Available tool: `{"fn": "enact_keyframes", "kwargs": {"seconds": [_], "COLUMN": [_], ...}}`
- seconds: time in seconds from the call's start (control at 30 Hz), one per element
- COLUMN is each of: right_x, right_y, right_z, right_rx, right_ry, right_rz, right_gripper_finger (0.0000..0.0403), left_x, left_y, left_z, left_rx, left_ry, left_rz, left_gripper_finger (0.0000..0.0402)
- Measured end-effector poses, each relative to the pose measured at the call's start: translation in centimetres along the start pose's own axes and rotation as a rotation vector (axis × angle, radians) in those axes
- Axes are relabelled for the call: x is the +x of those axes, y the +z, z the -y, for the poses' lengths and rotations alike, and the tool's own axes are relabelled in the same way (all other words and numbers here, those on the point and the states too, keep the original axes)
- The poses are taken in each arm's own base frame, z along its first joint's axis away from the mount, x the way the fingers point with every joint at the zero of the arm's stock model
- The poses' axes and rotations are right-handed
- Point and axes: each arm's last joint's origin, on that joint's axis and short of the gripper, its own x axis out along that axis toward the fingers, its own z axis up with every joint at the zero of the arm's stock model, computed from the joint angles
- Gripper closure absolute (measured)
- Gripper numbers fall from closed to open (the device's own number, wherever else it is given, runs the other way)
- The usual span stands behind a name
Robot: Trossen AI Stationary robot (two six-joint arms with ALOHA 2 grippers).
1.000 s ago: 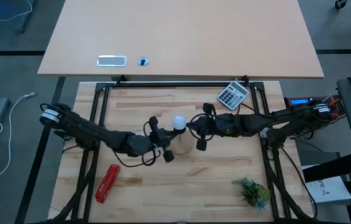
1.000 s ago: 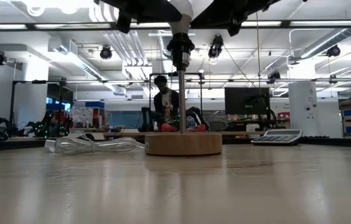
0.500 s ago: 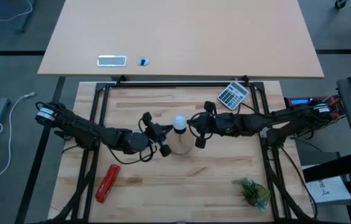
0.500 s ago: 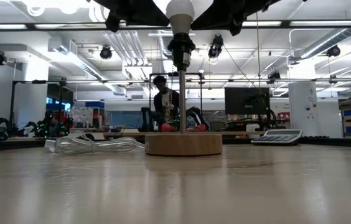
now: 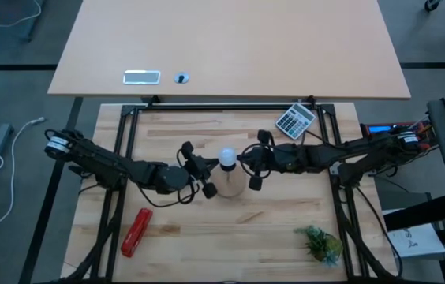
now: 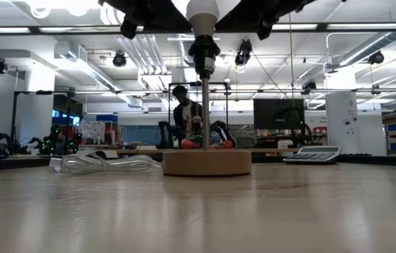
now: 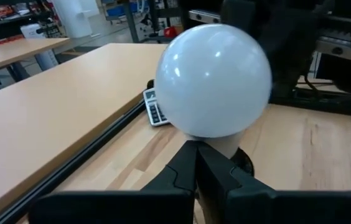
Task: Screw lightbulb
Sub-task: Insert the lightbulb into the brown lamp
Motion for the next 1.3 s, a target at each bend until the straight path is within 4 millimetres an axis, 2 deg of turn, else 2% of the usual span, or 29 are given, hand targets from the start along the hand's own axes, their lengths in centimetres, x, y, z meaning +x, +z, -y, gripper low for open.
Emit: {"fn": "enact_keyframes", "kwargs": {"seconds": [0.3,0.67,1.0,1.13,1.3], "right_x": [0.6,0.6,0.0,-0.4,-0.6], "right_y": [-0.3,-0.6,-0.9,-0.6,-0.5], "right_z": [-0.9,-0.8,-0.6,-0.4,-0.4], "right_rx": [-0.010,-0.013,0.004,0.009,0.022], "right_ry": [0.036,0.017,0.019,0.018,0.038], "right_rz": [0.004,-0.025,-0.080,-0.065,-0.062], "right_gripper_finger": [0.0403,0.0403,0.0403,0.0403,0.0401], "left_x": [0.3,0.1,-2.2,-2.6,-2.3], "left_y": [-0.1,-0.3,0.2,0.2,-0.1], "left_z": [-0.3,-0.1,0.7,0.9,1.1], "left_rx": [-0.023,-0.020,0.021,0.023,0.024], "left_ry": [0.017,0.005,-0.069,-0.083,-0.079], "left_rz": [-0.008,-0.019,-0.025,-0.024,-0.034], "left_gripper_finger": [0.0401,0.0401,0.0401,0.0387,0.0350]}}
